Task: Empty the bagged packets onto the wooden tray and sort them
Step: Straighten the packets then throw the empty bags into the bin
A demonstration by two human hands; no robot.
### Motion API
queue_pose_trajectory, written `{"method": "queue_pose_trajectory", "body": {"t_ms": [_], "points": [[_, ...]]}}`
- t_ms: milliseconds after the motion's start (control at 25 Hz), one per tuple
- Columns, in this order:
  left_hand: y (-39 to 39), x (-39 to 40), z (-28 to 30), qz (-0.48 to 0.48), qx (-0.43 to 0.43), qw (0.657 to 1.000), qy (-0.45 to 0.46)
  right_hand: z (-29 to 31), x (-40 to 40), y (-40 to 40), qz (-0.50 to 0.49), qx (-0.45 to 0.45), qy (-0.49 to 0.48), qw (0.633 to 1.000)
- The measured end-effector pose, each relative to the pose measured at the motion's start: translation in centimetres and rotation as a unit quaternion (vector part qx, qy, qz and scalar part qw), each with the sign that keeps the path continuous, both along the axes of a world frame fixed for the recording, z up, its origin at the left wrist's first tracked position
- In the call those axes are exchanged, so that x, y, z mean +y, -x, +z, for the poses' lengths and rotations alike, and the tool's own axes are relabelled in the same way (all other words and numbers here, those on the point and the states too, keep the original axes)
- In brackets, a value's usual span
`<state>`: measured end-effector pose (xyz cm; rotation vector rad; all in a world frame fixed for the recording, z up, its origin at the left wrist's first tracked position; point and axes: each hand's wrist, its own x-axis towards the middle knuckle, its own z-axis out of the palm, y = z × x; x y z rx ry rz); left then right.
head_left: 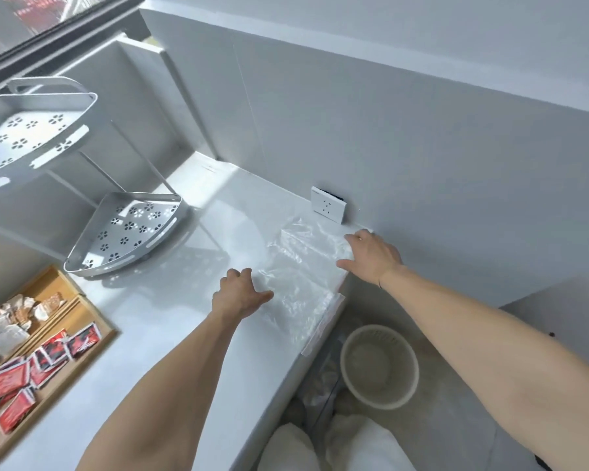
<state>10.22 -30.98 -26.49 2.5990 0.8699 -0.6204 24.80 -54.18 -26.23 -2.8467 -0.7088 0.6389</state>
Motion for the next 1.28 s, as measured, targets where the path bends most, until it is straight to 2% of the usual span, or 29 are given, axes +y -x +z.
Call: {"method": "queue_pose_trajectory", "body": {"t_ms": [360,640,800,1000,1120,1280], "points": [[-0.4,0.7,-2.7,0.019,-0.048,0.998,-0.029,-3.0,2.4,-1.5,-0.078,-0.015,0.021,0.997],[-1.2,0.9,-2.5,0.037,-0.055,0.994,0.090,-1.7,-0.1,0.2,-0.111,0.003,-0.025,0.994],[-2.4,-0.5,-1.7,-0.012,-0.075,0.982,0.173,-0.1,-3.8,2.4,-0.176,0.017,-0.018,0.984],[-4.1,-5.1,-0.6,-0.086,-0.048,0.957,0.274,0.2,-9.8,6.9,-0.266,0.006,0.023,0.964],[-4.2,-8.9,-0.7,-0.126,-0.036,0.947,0.293,-1.0,-13.4,10.1,-0.326,0.003,0.031,0.945],[-3.1,-13.6,-2.7,-0.168,-0.048,0.948,0.265,-4.2,-16.9,13.7,-0.374,0.034,0.049,0.925]]}}
